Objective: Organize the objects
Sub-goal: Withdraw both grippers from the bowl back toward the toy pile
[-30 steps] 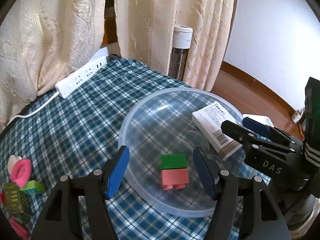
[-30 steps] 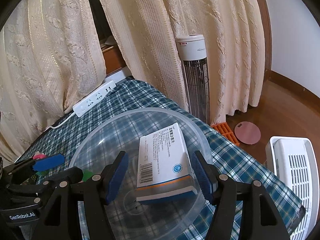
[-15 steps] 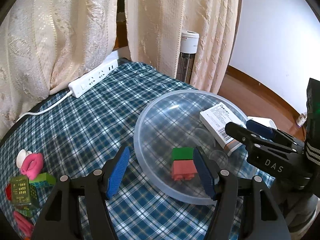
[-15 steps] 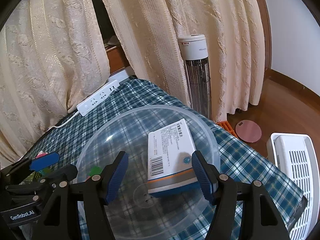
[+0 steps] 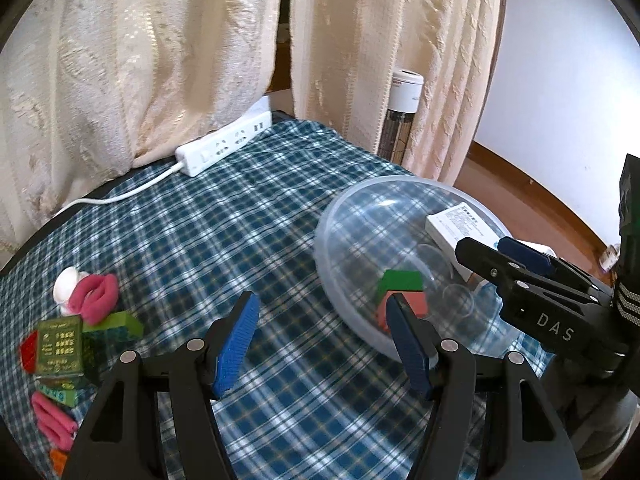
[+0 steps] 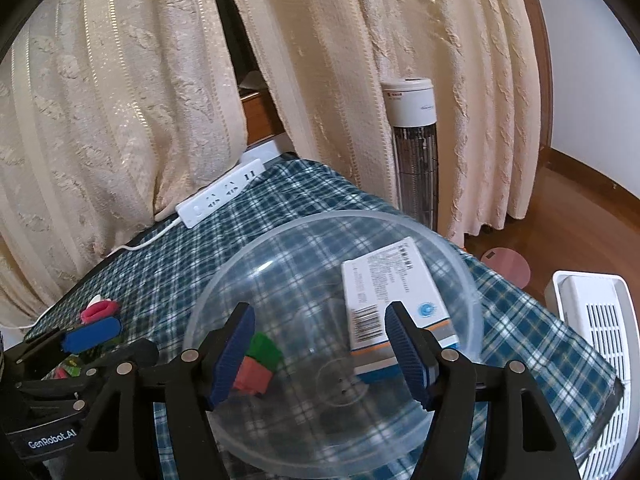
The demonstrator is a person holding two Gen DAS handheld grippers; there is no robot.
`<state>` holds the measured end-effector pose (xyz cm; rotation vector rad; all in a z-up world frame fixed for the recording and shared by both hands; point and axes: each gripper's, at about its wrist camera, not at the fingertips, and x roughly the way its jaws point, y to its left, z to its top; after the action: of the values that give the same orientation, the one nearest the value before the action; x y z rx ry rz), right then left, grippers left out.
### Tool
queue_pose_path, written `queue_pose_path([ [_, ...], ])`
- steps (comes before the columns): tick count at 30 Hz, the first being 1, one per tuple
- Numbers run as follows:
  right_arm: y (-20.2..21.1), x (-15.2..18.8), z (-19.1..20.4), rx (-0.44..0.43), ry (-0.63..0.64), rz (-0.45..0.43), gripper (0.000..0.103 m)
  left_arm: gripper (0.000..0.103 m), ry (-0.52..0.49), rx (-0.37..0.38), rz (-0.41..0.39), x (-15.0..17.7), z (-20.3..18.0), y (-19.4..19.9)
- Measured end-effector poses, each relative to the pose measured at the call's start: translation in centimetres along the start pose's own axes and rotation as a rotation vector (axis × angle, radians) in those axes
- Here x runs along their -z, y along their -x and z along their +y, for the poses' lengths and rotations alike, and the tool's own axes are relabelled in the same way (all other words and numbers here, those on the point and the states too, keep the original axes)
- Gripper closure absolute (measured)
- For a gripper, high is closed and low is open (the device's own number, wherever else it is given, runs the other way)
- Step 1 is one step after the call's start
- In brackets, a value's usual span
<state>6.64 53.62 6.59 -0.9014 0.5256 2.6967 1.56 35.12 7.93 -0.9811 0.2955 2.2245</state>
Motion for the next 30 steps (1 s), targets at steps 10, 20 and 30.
queue_pose_path([
  [10, 0.1, 0.4, 2.9, -0.035, 0.037, 0.005, 0.031, 0.035, 0.054, -0.035, -0.014, 1.2, 3.0, 1.8],
  [20, 0.0, 1.0, 6.3, -0.081, 0.082, 0.018, 0.030, 0.035, 0.110, -0.066, -0.027, 2.5, 6.0, 3.6],
  [30, -0.4, 1.8, 9.7, -0.125, 0.128, 0.040, 0.030, 0.035, 0.155, -0.104, -0.032, 4.3, 8.6, 5.3],
])
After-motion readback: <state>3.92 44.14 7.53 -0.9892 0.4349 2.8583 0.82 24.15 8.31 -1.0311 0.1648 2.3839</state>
